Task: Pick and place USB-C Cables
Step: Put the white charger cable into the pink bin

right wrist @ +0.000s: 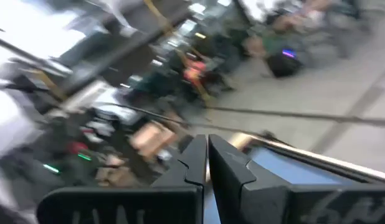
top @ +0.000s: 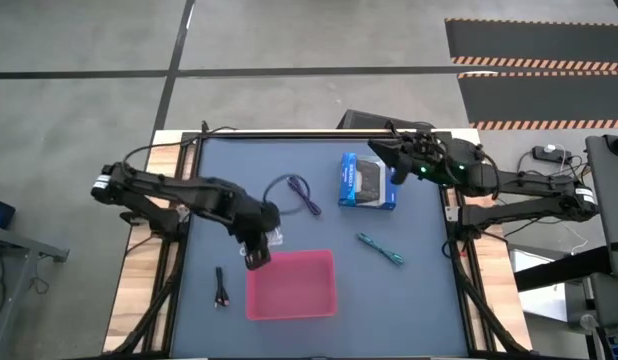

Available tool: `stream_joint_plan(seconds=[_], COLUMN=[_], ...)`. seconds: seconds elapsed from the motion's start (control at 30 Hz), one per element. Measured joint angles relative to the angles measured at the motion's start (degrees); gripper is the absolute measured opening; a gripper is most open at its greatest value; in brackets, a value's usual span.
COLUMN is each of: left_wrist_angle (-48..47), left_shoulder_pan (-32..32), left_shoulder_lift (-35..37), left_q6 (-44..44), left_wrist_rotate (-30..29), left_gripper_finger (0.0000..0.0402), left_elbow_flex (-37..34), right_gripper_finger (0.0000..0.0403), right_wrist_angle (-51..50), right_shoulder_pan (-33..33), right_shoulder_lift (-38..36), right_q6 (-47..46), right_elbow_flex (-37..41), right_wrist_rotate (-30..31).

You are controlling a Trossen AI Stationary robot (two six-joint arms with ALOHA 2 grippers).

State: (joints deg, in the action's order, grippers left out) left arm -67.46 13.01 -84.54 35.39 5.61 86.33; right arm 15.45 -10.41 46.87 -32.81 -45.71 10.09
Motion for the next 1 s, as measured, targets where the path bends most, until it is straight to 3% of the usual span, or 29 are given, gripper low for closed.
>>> stream_joint_plan(seconds=[0.13,0.37,0.83,1.0], left_wrist_angle=[-0.05,-0.11,-1.12,-4.63], left_shoulder_pan=[2.62,4.42,6.94,7.16], left_shoulder_lift=[-3.75,-10.03,-20.94,-25.56], left_q6=[-4.43,-8.81,-8.62,-5.73], left_wrist_rotate=[0.06,0.04,0.02,0.06], left_gripper_finger=[0.0022,0.0022,0.0022,0.0022], left_elbow_flex=[0.78,2.03,10.65,16.83], right_gripper_finger=[0.0009,0.0009,0.0009,0.0009], right_wrist_angle=[5.56,6.26,5.85,5.75], right_shoulder_pan=[4.50,12.34,25.69,31.27], right_shoulder_lift=[-0.68,-1.86,-8.16,-9.50], right_q6=[3.24,7.14,11.60,14.13], right_elbow_flex=[0.00,0.02,0.04,0.04], right_wrist_rotate=[-0.02,0.46,0.45,0.45])
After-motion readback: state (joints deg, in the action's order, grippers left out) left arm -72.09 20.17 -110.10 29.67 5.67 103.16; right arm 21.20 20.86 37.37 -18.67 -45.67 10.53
